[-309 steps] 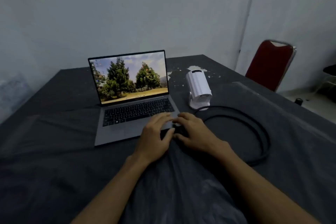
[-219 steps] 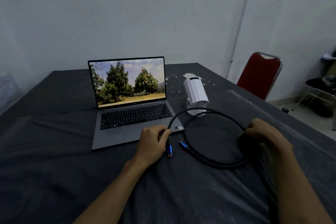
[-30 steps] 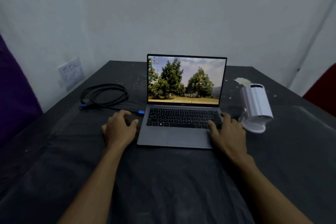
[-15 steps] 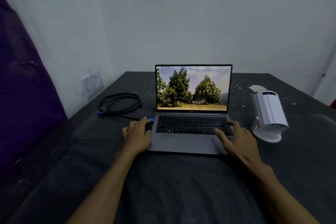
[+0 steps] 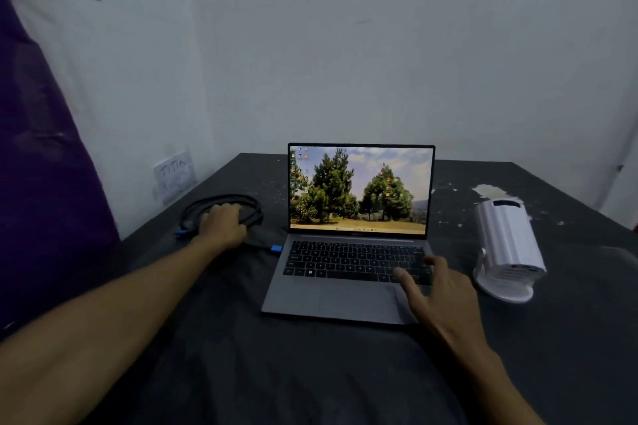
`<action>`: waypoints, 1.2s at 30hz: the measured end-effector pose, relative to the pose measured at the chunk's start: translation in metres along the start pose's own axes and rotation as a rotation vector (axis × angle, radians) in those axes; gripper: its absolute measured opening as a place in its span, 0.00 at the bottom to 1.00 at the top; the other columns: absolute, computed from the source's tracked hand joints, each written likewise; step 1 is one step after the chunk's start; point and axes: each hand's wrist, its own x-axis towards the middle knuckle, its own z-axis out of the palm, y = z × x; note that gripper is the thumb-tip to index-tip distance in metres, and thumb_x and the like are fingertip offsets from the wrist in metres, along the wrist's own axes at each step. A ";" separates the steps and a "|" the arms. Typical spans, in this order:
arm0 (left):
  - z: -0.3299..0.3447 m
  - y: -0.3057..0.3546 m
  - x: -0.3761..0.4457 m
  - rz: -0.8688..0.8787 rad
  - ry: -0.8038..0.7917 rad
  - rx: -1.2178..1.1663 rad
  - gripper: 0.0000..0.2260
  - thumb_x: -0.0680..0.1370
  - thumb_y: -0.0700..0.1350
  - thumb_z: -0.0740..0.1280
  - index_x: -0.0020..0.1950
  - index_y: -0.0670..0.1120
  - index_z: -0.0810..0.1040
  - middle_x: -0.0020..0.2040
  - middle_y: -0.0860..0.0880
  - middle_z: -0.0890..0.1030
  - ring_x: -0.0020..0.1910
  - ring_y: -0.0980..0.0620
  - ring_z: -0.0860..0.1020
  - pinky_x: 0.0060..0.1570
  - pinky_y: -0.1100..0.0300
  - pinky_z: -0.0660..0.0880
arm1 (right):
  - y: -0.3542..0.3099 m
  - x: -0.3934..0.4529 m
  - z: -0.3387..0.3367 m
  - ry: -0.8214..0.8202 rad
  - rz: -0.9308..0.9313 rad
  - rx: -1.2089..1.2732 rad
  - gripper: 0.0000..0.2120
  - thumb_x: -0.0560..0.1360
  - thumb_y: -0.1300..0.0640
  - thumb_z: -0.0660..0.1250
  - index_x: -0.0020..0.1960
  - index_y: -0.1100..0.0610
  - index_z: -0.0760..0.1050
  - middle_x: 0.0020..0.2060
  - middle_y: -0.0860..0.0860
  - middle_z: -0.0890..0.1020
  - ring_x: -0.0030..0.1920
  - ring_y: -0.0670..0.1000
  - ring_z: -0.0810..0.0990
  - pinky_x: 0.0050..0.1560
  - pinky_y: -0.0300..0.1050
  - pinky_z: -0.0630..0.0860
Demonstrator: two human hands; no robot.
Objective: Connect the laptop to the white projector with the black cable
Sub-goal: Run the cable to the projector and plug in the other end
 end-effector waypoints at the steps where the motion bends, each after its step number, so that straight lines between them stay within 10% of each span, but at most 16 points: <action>1: -0.001 0.003 0.007 -0.005 -0.058 0.059 0.22 0.79 0.49 0.69 0.71 0.44 0.76 0.71 0.40 0.78 0.70 0.38 0.74 0.69 0.47 0.71 | 0.001 0.001 0.000 -0.009 -0.001 -0.010 0.37 0.76 0.26 0.60 0.68 0.55 0.74 0.55 0.57 0.85 0.58 0.61 0.81 0.58 0.57 0.78; 13: -0.005 0.021 0.024 0.076 0.050 0.347 0.06 0.78 0.44 0.65 0.52 0.43 0.77 0.57 0.40 0.83 0.55 0.39 0.82 0.53 0.50 0.77 | 0.000 0.004 -0.001 -0.044 0.036 -0.043 0.34 0.74 0.25 0.59 0.64 0.51 0.77 0.58 0.54 0.82 0.60 0.57 0.76 0.61 0.55 0.75; 22: -0.095 0.019 -0.012 -0.122 0.521 -0.493 0.09 0.79 0.41 0.65 0.48 0.39 0.85 0.40 0.43 0.84 0.40 0.43 0.80 0.44 0.54 0.75 | -0.001 0.005 -0.004 -0.075 0.079 -0.038 0.33 0.74 0.25 0.60 0.65 0.49 0.77 0.58 0.55 0.80 0.61 0.56 0.76 0.62 0.55 0.75; 29: -0.134 0.026 -0.064 -0.115 0.399 -1.270 0.11 0.81 0.39 0.69 0.39 0.45 0.84 0.34 0.48 0.86 0.24 0.61 0.77 0.37 0.58 0.76 | -0.006 0.003 -0.009 -0.064 0.128 0.010 0.31 0.74 0.28 0.64 0.65 0.51 0.77 0.59 0.55 0.82 0.60 0.57 0.78 0.62 0.57 0.76; 36: -0.142 0.042 -0.080 -0.118 0.157 -1.579 0.08 0.82 0.38 0.66 0.44 0.41 0.83 0.37 0.48 0.83 0.25 0.59 0.67 0.28 0.66 0.73 | -0.036 0.002 -0.024 0.090 -0.055 0.126 0.22 0.75 0.48 0.75 0.65 0.58 0.79 0.59 0.56 0.84 0.61 0.57 0.80 0.61 0.57 0.78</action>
